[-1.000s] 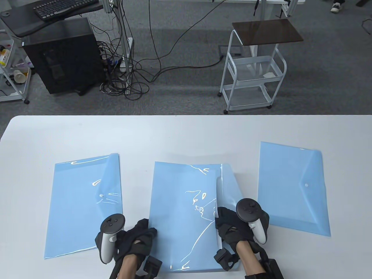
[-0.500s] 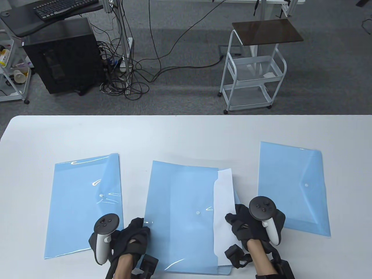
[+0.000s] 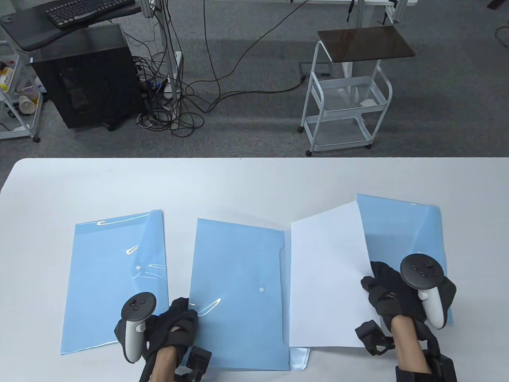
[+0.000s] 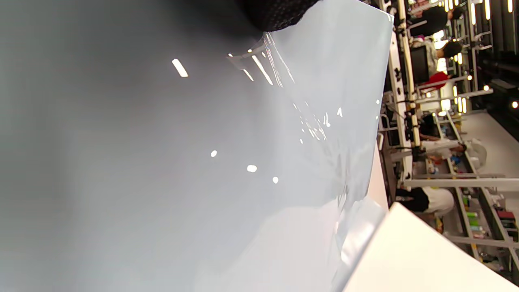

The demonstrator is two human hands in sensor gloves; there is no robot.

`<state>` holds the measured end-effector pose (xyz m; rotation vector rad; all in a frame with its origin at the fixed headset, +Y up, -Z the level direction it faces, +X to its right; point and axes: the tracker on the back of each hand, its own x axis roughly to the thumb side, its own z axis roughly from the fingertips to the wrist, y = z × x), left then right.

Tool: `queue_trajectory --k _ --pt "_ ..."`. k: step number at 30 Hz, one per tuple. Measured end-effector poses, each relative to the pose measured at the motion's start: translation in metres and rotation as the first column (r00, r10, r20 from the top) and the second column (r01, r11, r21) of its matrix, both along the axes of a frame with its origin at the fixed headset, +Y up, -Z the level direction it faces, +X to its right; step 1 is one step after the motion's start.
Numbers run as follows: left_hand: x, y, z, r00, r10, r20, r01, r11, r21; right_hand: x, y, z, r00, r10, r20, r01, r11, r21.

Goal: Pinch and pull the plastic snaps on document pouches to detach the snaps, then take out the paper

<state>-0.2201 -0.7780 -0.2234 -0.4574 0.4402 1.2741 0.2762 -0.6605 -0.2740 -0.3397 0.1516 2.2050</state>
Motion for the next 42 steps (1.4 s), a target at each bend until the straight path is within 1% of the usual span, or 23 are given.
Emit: queue_trajectory --k 3,8,10,13,16,19,25,35,42 --pt "-0.001 0.0 0.0 1.0 0.0 0.0 0.0 1.0 -0.005 0.022 0.015 -0.001 0.999 -0.008 0.054 0.006 0.999 0.04" --pt "-0.001 0.001 0.0 1.0 0.0 -0.005 0.0 1.0 -0.008 0.054 0.026 -0.004 0.991 0.014 0.132 -0.025 0.996 0.088" --pt "-0.002 0.001 0.0 1.0 0.003 -0.005 -0.003 1.0 -0.013 0.067 0.026 -0.008 0.986 0.027 0.164 -0.043 0.995 0.095" --pt "-0.002 0.001 0.0 1.0 0.002 -0.005 -0.003 1.0 -0.016 0.076 0.023 -0.013 0.98 0.058 0.189 -0.076 0.993 0.089" --pt "-0.001 0.001 0.0 1.0 0.005 0.001 -0.005 1.0 -0.019 0.078 0.011 -0.023 0.98 0.051 0.192 -0.066 0.995 0.075" --pt "0.0 0.001 0.0 1.0 0.007 0.006 -0.007 1.0 -0.016 0.07 0.0 -0.034 0.983 0.058 0.172 -0.069 0.996 0.061" --pt "0.002 0.001 0.001 1.0 0.013 0.016 -0.013 1.0 -0.016 0.035 -0.023 -0.062 0.99 0.083 0.112 -0.087 0.996 0.028" --pt "0.003 0.001 0.0 0.999 0.019 0.039 -0.019 1.0 -0.009 -0.026 -0.052 -0.103 0.983 0.184 0.023 -0.184 0.983 0.004" --pt "0.003 0.0 -0.001 0.999 0.01 0.047 -0.009 1.0 -0.015 -0.054 -0.073 -0.125 0.967 0.256 -0.011 -0.256 0.967 -0.014"
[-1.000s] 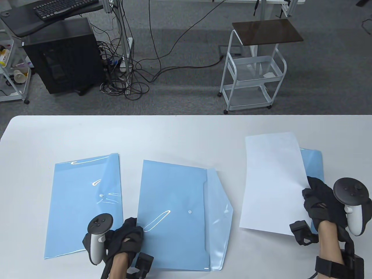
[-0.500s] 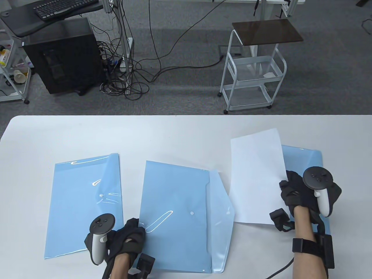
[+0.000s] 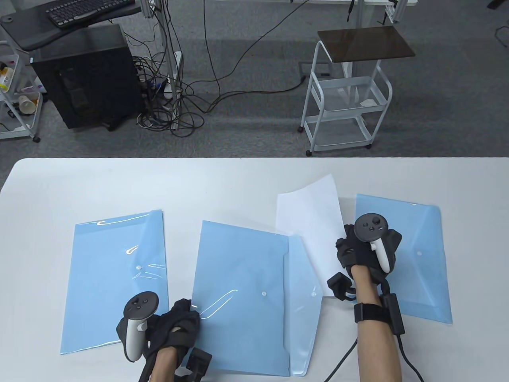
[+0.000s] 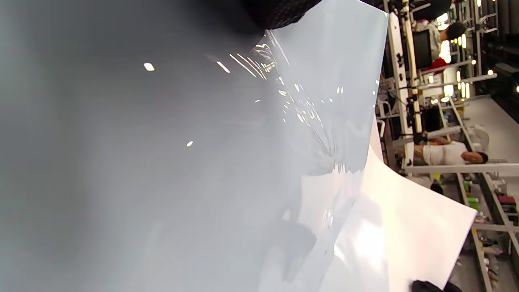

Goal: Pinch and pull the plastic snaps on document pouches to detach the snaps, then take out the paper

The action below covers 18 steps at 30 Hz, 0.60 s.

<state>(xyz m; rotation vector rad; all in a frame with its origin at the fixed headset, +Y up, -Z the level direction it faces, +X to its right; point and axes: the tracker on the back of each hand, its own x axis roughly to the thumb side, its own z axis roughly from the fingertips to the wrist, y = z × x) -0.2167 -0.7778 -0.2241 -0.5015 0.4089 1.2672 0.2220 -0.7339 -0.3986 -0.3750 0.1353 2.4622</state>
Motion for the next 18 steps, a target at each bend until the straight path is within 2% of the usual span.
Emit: queue_trajectory --k 8,14,18 --pt "0.001 0.0 -0.001 1.0 0.002 0.001 -0.002 1.0 -0.004 -0.019 -0.023 -0.013 0.992 0.128 0.001 -0.128 0.991 -0.034" --pt "0.002 -0.001 -0.002 1.0 0.0 0.004 0.0 1.0 -0.008 -0.019 -0.032 -0.016 0.973 0.228 0.027 -0.227 0.973 -0.039" --pt "0.002 -0.001 -0.002 1.0 0.001 0.003 -0.001 1.0 -0.012 -0.018 -0.032 -0.015 0.969 0.244 0.046 -0.242 0.969 -0.042"
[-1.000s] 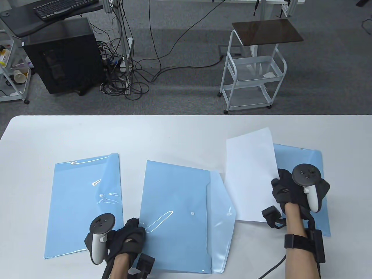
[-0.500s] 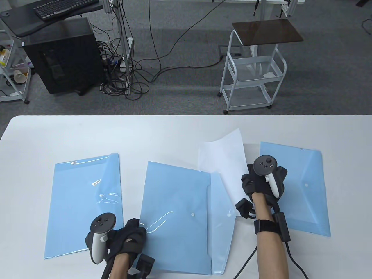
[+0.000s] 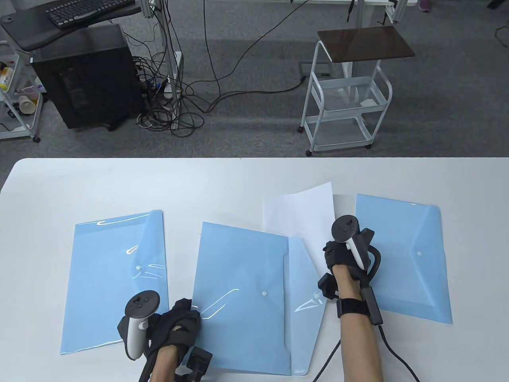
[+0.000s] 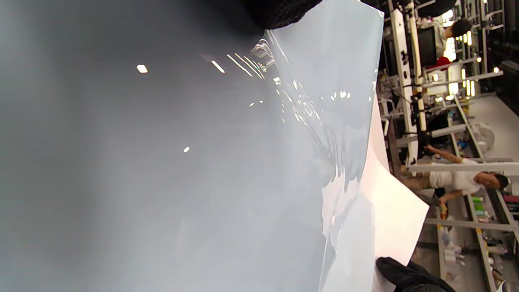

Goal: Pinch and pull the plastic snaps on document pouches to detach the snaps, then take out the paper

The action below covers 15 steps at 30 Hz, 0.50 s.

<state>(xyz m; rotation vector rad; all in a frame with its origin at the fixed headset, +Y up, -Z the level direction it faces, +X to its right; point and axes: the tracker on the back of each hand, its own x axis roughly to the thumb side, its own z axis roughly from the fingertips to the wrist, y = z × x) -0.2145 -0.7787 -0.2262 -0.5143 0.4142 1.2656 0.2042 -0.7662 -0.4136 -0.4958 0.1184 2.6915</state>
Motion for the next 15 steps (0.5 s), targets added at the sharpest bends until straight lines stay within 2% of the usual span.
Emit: queue_trajectory --k 7,15 --pt "0.0 0.0 0.0 1.0 0.009 -0.002 -0.009 1.0 -0.002 0.007 0.015 0.006 1.0 0.0 0.012 -0.001 0.999 0.034" --pt "0.0 0.001 0.0 1.0 0.015 -0.006 -0.015 1.0 0.006 0.021 0.042 0.033 1.0 0.008 -0.017 -0.006 0.993 0.122"
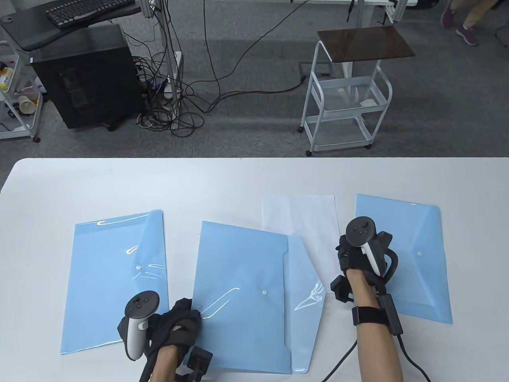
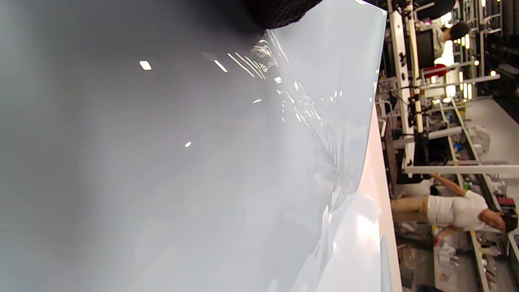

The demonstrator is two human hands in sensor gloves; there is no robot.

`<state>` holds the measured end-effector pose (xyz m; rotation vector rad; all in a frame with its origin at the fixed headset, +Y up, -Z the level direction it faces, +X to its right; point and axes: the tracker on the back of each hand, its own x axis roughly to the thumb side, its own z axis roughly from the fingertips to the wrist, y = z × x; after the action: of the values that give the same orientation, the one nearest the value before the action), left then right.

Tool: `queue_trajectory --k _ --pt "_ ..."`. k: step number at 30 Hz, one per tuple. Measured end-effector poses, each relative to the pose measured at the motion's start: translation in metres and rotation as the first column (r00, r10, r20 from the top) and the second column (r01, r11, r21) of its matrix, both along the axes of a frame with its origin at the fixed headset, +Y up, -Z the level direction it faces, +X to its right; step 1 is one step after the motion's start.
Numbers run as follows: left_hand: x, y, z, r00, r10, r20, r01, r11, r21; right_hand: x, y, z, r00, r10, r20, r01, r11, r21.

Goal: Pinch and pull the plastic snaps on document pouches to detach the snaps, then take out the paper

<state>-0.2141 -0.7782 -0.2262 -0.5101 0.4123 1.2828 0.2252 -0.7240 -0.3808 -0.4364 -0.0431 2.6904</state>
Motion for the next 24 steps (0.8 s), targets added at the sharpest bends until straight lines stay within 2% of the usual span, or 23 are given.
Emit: queue_trajectory --k 4,10,17,24 --pt "0.001 0.001 0.001 1.0 -0.002 0.003 0.002 1.0 0.005 0.002 0.005 0.019 0.986 -0.14 -0.089 0.139 0.99 -0.021" --pt "0.002 0.001 0.001 1.0 -0.002 0.007 0.002 1.0 0.011 -0.002 -0.01 0.044 0.897 -0.407 -0.171 0.369 0.904 -0.217" --pt "0.003 -0.001 0.002 1.0 -0.016 0.003 0.016 1.0 0.006 -0.015 -0.03 0.061 0.823 -0.534 -0.193 0.446 0.818 -0.363" --pt "0.003 -0.003 0.002 0.999 -0.032 0.001 0.032 0.999 -0.003 -0.035 -0.021 0.071 0.76 -0.59 -0.273 0.47 0.789 -0.396"
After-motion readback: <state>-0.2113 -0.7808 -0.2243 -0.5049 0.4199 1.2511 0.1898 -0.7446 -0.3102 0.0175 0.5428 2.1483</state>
